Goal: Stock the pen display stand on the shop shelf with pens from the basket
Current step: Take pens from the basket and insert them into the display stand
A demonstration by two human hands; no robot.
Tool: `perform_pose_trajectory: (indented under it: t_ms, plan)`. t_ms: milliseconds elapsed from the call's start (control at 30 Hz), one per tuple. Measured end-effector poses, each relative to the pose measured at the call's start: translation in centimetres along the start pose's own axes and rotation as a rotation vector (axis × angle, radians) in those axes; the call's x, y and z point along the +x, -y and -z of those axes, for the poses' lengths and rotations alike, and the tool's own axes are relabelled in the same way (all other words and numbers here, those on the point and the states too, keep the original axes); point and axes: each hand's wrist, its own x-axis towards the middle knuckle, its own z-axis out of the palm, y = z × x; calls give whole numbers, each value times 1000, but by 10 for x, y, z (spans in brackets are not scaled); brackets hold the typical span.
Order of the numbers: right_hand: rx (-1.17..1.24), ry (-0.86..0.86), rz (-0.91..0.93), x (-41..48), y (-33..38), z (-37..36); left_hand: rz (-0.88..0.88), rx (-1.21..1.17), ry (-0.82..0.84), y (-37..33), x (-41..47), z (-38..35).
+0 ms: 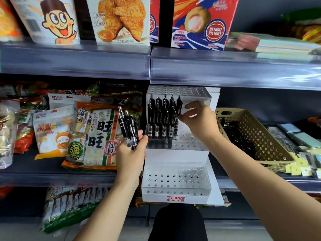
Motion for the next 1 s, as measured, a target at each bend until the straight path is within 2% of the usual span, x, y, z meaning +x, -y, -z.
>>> perform_pose_trajectory:
  t_ms: [100, 200, 333, 567, 667, 767, 867, 1000]
  plan:
    - [-19, -90, 43, -9, 1, 6, 13, -39, 52, -6, -3, 6]
    - [69, -89, 97, -22, 6, 12, 56, -128, 212, -12, -8, 13]
    - [162, 45, 149, -39, 22, 21, 76, -165, 397, -18, -19, 10]
    - [196, 330, 196, -60, 36, 38, 109, -111, 486, -23, -30, 3]
    - [210, 490, 168, -66, 34, 37, 150, -78, 549, -23, -36, 1]
    - [374, 640, 90, -71, 28, 35, 185, -95, 591, -23, -40, -1]
    - [434, 628, -8, -71, 20, 34, 146, -109, 601, -23, -41, -2]
    - [540, 555, -101, -71, 16, 33, 118, -109, 523, -19, -38, -7]
